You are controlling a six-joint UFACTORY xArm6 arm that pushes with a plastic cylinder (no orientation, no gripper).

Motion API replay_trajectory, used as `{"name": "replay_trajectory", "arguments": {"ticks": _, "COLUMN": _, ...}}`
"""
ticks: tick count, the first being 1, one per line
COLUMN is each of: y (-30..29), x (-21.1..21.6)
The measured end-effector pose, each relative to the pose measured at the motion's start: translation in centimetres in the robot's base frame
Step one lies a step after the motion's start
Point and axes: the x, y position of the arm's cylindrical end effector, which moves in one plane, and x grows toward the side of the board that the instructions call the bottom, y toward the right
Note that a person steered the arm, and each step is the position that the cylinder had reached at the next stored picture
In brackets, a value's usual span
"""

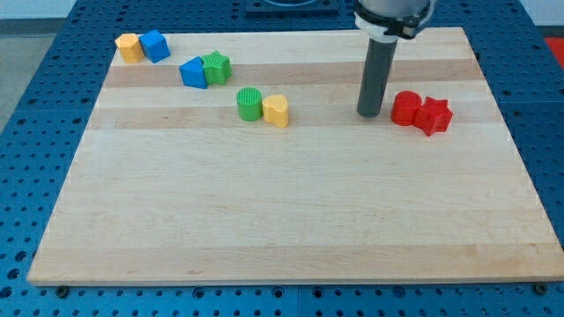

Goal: Push both the red blocks to the center right side of the board

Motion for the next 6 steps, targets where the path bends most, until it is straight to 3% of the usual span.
{"name": "replay_trajectory", "arguments": {"ticks": 6, "y": 5.0, "x": 0.8}}
